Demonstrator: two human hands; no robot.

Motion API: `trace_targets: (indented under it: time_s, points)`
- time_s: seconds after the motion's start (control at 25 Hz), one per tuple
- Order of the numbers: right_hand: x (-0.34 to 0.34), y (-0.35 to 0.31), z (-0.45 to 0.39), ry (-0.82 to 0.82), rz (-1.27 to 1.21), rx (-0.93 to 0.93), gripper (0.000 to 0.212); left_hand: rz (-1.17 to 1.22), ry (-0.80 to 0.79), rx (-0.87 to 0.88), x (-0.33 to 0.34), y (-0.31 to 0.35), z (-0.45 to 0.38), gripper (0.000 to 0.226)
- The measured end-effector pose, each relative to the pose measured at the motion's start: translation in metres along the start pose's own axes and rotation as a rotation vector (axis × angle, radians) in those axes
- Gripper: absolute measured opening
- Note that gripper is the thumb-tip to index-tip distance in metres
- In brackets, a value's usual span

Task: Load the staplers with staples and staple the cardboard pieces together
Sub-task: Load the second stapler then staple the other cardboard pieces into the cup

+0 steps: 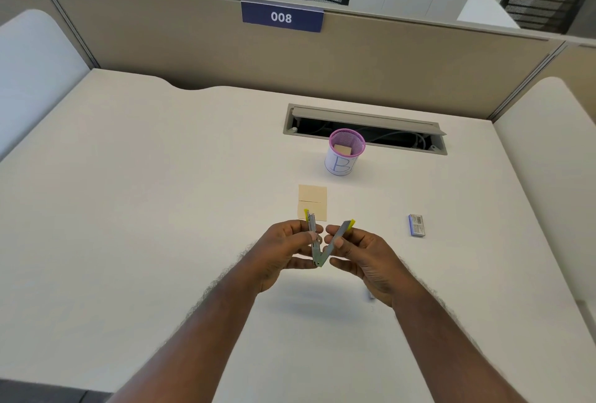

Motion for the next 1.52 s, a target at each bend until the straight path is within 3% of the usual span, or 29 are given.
trace_targets:
  time_s: [0.12,0.28,0.76,0.92,1.12,1.28,1.52]
  points:
    - [0.001,0.0,0.0,0.003,-0.002,-0.021,0.054,-0.031,0.058,0.044,-0.003,0.002,-0.002,0.011]
    - [0.002,-0.003,-0.001,-0.008,0.019,-0.045,0.057,-0.004,-0.013,0.039,0.002,0.001,-0.001,0.012]
    - [0.005,0.002,0.002,-0.135,0.128,0.029,0.049,0.062,-0.124,-0.035,0.009,-0.002,0.0,0.051]
    - [0.006,0.003,0.005,-0.169,0.172,0.047,0.045,0.023,-0.102,0.002,0.01,-0.001,0.001,0.036]
    - [-0.005,-0.002,0.002,-0.01,0.177,-0.012,0.042,-0.044,-0.007,0.113,0.007,0.003,0.003,0.013]
    - [-0.017,-0.005,0.001,0.117,0.205,-0.056,0.045,-0.172,0.04,0.176,0.012,0.007,0.005,0.022]
    - [-0.024,-0.004,0.002,0.178,0.199,-0.077,0.028,-0.297,0.094,0.203,0.014,0.008,0.006,0.025]
Point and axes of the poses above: each hand's wrist, its own z-axis away from the middle knuckle, its own x-axis out of the palm, y = z × x, the point moved 9 cm from there along -z, towards the middle knuckle, and after that the axes turned 4 degrees about x, right-handed, at the moved point
